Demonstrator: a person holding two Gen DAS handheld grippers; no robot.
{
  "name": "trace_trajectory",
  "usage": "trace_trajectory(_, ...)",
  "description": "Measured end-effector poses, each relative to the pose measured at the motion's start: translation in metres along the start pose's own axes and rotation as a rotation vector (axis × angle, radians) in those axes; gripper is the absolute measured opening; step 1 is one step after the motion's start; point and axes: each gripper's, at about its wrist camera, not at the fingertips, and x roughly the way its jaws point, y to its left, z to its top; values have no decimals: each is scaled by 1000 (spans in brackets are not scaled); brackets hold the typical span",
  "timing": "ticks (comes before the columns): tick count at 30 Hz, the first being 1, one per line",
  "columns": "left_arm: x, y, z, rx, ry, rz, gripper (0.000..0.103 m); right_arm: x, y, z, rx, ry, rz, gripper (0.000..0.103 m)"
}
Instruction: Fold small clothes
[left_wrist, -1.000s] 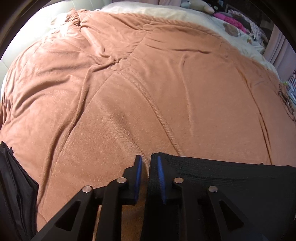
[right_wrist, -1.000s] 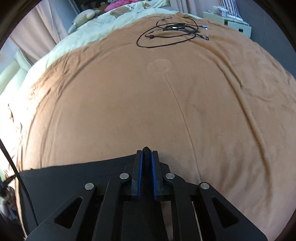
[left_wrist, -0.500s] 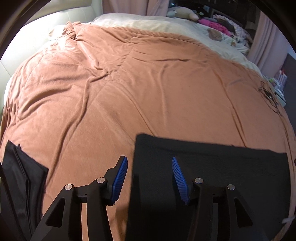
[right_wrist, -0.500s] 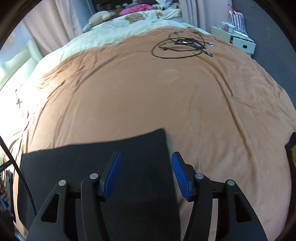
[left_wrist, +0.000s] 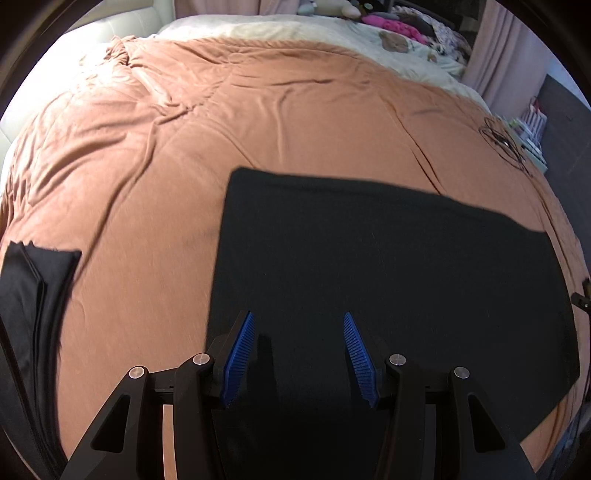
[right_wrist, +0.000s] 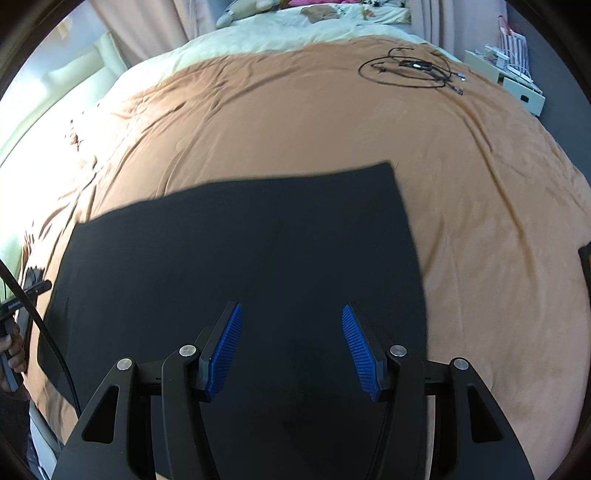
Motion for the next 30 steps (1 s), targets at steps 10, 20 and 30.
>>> trace_trajectory(10,-7,-4,-62,75,64,50,53,-9,11,-49,-56,64,-58,54)
trace_trajectory(20,-23,13,-107,54,74,44,55,-32,10,-96,-36,68,-88,54)
trace_trajectory(30,-48,32,-132,7,77,5,55,-62,1,-131,16,52,-97,54)
